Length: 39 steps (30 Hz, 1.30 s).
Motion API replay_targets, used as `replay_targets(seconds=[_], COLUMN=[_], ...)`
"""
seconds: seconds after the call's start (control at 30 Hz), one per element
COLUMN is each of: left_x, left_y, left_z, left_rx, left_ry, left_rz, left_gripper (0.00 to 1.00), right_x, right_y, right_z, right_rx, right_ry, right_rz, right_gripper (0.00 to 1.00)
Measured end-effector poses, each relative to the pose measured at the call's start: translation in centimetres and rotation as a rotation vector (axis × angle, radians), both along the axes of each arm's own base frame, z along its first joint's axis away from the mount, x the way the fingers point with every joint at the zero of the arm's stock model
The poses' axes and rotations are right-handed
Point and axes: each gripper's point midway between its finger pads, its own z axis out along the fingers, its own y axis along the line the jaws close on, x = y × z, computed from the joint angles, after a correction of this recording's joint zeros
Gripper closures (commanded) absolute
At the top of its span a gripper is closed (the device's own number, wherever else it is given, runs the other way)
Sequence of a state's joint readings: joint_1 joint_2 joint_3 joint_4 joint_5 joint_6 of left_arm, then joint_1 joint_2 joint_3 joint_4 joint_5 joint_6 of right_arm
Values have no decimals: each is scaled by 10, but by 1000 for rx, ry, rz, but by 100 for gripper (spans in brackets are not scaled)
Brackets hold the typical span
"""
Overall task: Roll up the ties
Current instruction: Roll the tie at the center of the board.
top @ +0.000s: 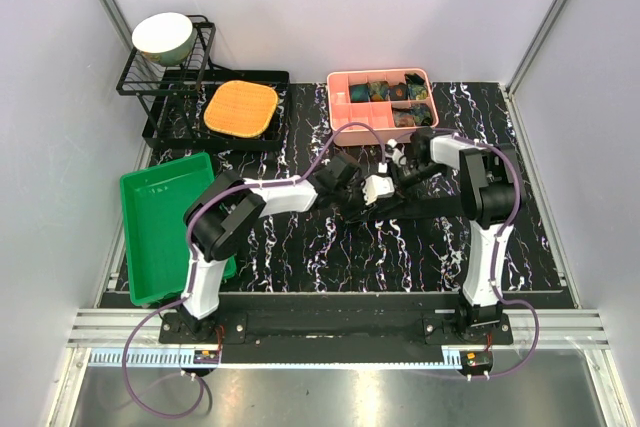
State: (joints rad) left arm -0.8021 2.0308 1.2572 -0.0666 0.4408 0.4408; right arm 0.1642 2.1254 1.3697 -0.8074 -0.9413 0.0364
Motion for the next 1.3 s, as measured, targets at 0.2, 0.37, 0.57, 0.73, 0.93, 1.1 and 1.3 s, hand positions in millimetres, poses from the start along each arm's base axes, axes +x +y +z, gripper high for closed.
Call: replay_targets(seconds=[0.2,0.37,0.57,0.73,0.93,1.1,1.3], left_x=[-1,-2,-4,-4,-4,-9,-10], left_y=[2,3,-2,-7,-16,-20,-19], left_z=[-1,0,2,3,4,4,2], left_rx=[30,-24,-143,-217,-256,-252,-227], left_ry=[10,19,38,41,43,60,46], left_rz=[13,20,2,-28,-62,-82,-89], left_gripper=[50,35,30,33,38,63,74], right_x=[-3,-7,-14,-14,-13,-13,-12], right_y=[4,-4,-13,-14,-14,-15,-18], right_z=[-2,-12,-31,-32,-32,-32,-28], right_rx=[2,-40,-106,-136,-149,-151,-153], right_ry=[10,34,87,88,85,77,37], right_rz=[0,-11,-12,-8,-3,4,30], right_gripper=[100,100,100,100,100,96,65])
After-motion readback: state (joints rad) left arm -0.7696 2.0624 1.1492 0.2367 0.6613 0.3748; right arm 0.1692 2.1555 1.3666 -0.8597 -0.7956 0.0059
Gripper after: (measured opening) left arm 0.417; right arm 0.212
